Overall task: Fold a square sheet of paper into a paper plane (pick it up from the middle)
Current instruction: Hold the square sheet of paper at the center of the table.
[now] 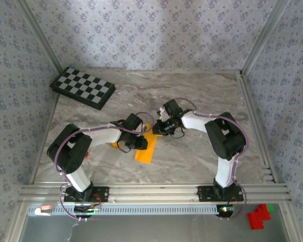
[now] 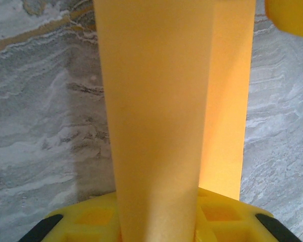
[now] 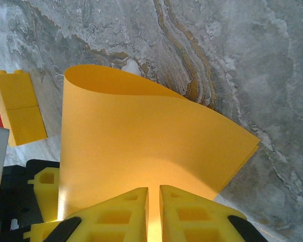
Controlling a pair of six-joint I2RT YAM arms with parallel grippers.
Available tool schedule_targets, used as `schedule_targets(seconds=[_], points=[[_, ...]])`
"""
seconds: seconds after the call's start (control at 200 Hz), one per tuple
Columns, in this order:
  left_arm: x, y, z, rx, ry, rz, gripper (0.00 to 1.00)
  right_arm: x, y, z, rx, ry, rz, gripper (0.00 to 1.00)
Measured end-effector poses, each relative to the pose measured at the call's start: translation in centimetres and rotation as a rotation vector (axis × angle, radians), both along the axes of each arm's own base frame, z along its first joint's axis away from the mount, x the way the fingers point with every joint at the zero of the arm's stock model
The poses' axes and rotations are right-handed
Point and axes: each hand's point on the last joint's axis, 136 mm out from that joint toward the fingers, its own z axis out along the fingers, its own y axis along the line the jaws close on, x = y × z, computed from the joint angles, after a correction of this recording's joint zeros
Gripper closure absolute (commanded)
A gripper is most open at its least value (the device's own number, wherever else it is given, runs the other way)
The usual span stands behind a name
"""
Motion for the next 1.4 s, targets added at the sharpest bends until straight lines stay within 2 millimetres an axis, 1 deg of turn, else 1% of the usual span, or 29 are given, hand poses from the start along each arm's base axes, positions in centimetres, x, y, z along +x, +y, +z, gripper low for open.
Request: schedule_targets(seconds=[0.27,0.795,0.9,1.144,1.274,1.399], points=[[0.0,0.0,0.0,0.005,-0.004,-0.001,0.72,-0.4,0.4,-0.8,-0.004,0.016,0.014,0.85],[0.0,0.0,0.0,0.006,-0.004,-0.001,0.72,-0.7,0.8,-1.6,-0.009,0.033,0.020,0.86],[0.0,0.0,0.0,0.006,-0.004,-0.001,0.72,-0.9,0.8,-2.2,-0.016,0.044,0.021,0.87],[0.0,0.0,0.0,0.006,-0.005,-0.001,0.72,-0.8,0.6,-2.4,-0.024,0.047,0.018,0.88],[0.0,0.0,0.0,0.005,-0.006,-0.001,0.71,-0.9,0.6,-2.5,-0.027,0.047,0.017,0.88],[0.0,-0.1,0.2,0.001,-0.010,-0.003,0.68,-0.8,0.6,-2.5,-0.030,0.046,0.016,0.88]])
